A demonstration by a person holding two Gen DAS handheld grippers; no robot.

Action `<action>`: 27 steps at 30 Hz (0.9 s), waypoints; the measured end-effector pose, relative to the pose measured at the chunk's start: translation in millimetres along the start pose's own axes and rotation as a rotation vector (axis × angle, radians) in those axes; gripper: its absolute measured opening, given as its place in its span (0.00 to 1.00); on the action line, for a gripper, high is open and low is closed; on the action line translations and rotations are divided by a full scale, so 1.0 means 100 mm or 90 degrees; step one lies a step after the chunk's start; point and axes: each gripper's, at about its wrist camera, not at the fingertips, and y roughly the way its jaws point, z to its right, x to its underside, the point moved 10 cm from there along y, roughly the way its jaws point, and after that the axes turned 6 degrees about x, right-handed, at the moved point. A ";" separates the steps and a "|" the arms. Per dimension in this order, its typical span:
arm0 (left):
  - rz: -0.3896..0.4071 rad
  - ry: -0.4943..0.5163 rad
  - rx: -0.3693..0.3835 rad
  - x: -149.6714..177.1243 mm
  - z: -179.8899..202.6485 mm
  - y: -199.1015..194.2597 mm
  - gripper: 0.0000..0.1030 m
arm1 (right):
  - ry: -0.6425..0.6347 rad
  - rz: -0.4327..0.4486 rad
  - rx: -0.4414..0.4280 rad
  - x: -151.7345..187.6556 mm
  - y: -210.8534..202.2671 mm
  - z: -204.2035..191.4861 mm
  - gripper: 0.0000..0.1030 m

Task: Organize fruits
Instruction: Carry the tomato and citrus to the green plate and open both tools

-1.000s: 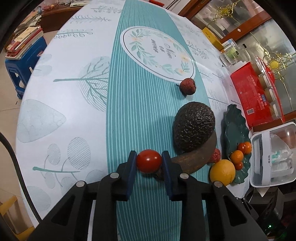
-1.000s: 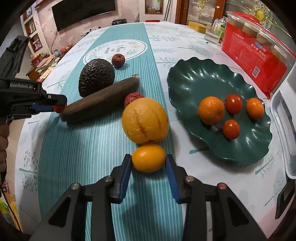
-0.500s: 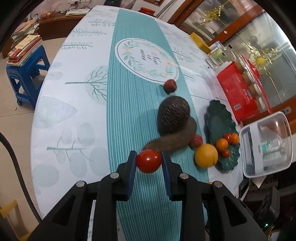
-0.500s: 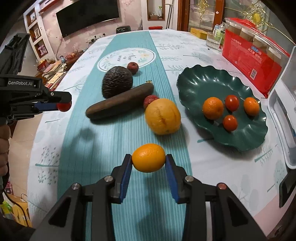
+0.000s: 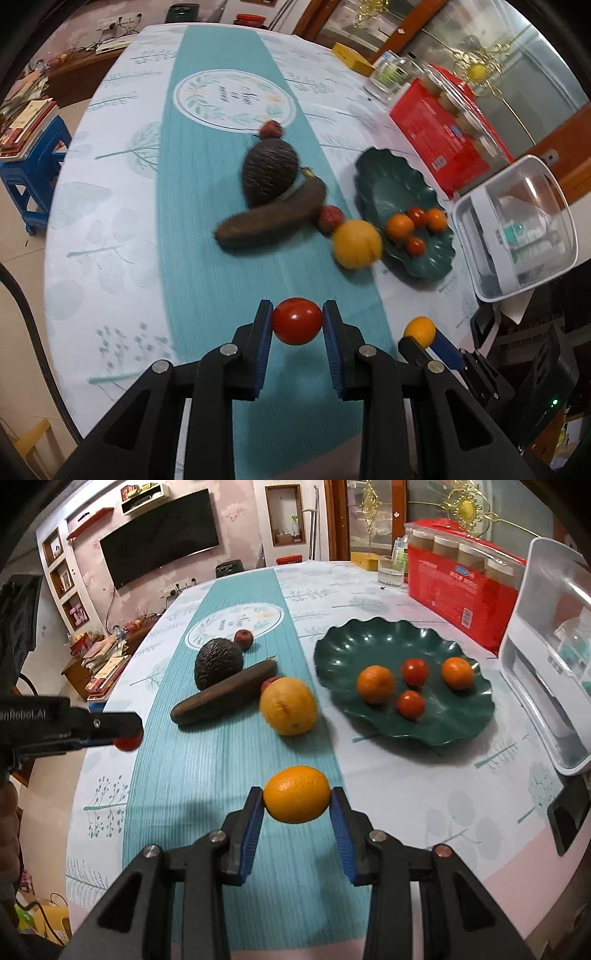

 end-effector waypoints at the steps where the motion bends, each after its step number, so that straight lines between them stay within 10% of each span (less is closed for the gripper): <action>1: -0.001 0.002 0.003 0.03 0.08 0.02 0.25 | 0.001 0.003 -0.002 -0.01 -0.02 0.06 0.35; 27: 0.007 -0.067 -0.007 -0.05 1.61 1.08 0.25 | -0.147 0.018 -0.073 -0.58 0.15 1.42 0.36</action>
